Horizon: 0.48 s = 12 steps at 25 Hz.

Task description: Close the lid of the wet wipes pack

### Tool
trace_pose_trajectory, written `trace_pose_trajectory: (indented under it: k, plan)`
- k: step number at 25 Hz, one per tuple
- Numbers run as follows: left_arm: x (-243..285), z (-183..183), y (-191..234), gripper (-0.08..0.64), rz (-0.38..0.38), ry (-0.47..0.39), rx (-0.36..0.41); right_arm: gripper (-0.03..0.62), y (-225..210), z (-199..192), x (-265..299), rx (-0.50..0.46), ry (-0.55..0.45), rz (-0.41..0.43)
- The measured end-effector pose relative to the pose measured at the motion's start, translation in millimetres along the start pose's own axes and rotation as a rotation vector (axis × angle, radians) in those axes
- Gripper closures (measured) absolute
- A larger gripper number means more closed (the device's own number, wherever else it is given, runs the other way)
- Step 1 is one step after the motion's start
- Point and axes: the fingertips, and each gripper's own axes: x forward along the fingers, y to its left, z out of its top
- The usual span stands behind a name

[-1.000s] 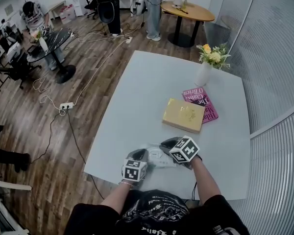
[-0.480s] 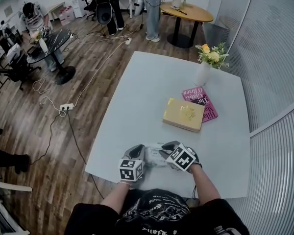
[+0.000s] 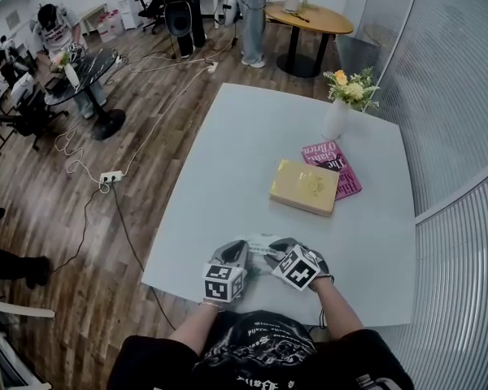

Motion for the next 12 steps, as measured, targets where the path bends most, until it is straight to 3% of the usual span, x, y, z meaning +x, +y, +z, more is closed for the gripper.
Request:
trace_pose_trajectory:
  k: [7, 12]
  plan:
    - [0.4, 0.6, -7.7, 0.541, -0.011, 0.004, 0.015, 0.483, 2.6, -2.7, -0.7, -0.029, 0.015, -0.038]
    - [0.7, 1.9, -11.1, 0.541, -0.018, 0.000, 0.018, 0.476, 1.0, -3.5, -3.6, 0.033, -0.011, -0.003]
